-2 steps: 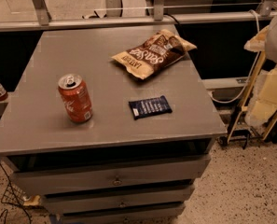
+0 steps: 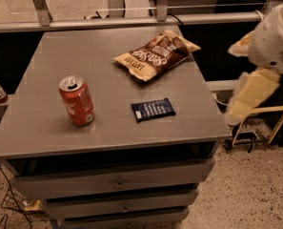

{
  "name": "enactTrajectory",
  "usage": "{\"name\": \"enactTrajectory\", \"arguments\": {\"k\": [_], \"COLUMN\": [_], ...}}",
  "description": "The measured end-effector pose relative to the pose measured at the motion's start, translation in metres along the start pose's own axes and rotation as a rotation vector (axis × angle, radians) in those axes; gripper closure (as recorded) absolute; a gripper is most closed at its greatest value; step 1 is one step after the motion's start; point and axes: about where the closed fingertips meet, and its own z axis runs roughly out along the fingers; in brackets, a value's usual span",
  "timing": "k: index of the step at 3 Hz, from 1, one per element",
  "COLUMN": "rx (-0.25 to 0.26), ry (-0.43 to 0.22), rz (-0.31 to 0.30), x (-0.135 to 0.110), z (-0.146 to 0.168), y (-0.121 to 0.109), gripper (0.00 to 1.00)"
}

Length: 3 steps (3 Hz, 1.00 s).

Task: Knock coke can over

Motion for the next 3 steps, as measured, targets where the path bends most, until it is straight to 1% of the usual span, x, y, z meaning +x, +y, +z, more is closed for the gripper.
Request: {"name": "enactTrajectory", "arguments": {"k": [1,2,3], "rx": [-0.030,-0.108,-0.152], "ry": [-0.177,-0.393,-0.485], "rz": [0.013,0.019,0.034], "x": [-0.044,-0.106,-0.132], "z": [0.036,0.070,0.069], "y": [-0.008,-0.008,-0.001], "gripper": [0.00,0.00,0.00]}}
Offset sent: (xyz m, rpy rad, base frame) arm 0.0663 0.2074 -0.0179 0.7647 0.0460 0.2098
